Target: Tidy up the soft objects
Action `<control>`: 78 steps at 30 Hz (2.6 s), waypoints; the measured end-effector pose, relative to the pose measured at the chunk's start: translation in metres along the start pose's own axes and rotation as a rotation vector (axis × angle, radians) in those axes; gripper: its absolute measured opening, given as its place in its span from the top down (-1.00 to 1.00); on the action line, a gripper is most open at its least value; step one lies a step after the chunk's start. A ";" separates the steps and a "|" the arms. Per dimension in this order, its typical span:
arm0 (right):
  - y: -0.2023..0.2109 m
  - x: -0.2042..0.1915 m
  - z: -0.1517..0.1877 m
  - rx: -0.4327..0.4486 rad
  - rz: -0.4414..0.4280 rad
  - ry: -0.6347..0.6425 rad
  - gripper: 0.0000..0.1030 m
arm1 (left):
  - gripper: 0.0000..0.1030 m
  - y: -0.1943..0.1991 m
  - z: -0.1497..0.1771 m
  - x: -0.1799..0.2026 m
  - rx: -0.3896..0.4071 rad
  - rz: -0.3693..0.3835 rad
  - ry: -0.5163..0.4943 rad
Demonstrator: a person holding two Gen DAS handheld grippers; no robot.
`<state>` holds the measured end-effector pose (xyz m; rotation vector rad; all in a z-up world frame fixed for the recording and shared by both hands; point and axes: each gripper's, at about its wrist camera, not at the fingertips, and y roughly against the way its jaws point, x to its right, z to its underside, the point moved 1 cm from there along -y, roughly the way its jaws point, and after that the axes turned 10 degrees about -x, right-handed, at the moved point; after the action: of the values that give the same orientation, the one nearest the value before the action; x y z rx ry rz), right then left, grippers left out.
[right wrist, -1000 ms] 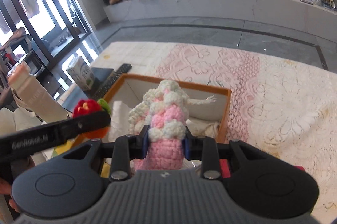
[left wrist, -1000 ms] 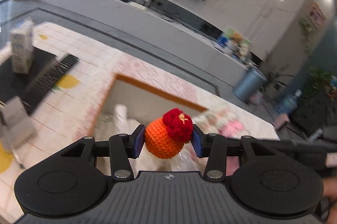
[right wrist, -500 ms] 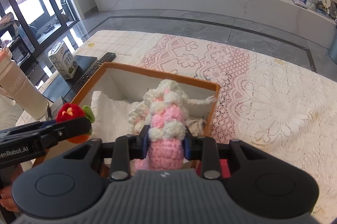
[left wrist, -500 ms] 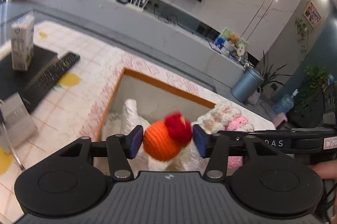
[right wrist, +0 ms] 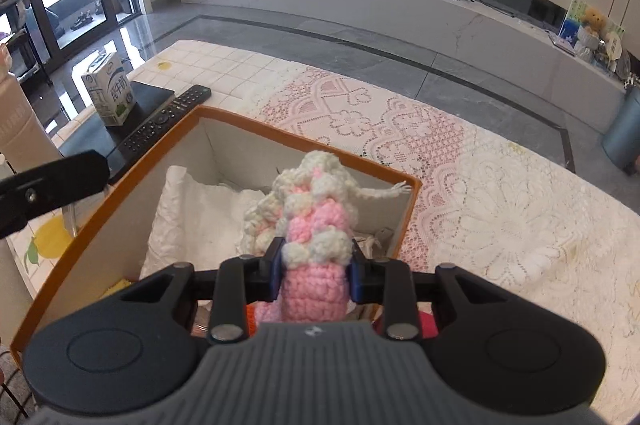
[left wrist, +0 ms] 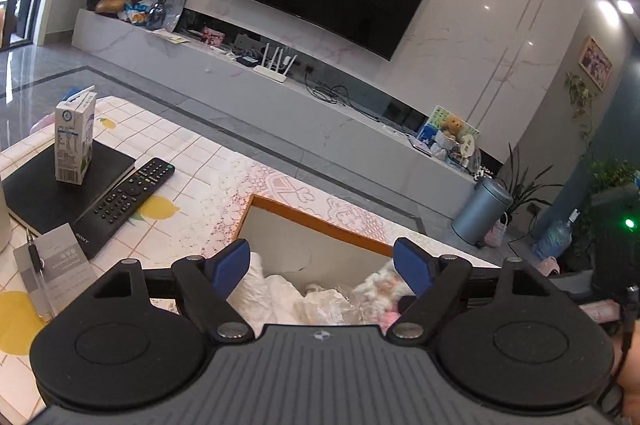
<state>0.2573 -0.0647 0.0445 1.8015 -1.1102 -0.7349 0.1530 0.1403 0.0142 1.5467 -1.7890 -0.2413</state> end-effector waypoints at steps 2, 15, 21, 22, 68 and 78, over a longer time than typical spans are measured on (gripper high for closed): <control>-0.003 0.000 -0.001 -0.004 0.015 -0.002 0.41 | -0.85 -0.003 0.001 0.001 -0.008 -0.010 -0.019; 0.007 -0.019 0.000 0.078 0.057 0.054 -0.92 | -0.85 -0.007 0.010 0.018 0.025 0.004 -0.172; 0.028 -0.019 0.003 0.147 0.062 0.059 -0.95 | -0.86 0.002 0.002 0.018 0.051 0.018 -0.163; 0.031 -0.018 0.004 0.155 0.058 0.049 -0.95 | -0.86 0.003 0.001 0.020 0.058 0.012 -0.182; 0.137 0.008 0.210 0.385 0.172 -0.122 -0.95 | -0.58 0.058 0.111 0.128 0.085 -0.175 -0.374; 0.110 0.018 0.228 0.370 0.098 -0.224 -0.95 | -0.92 0.045 0.130 0.135 0.094 -0.215 -0.399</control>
<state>0.0358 -0.1889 0.0400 1.9850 -1.5543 -0.7202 0.0362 -0.0134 0.0037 1.8603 -1.9521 -0.6151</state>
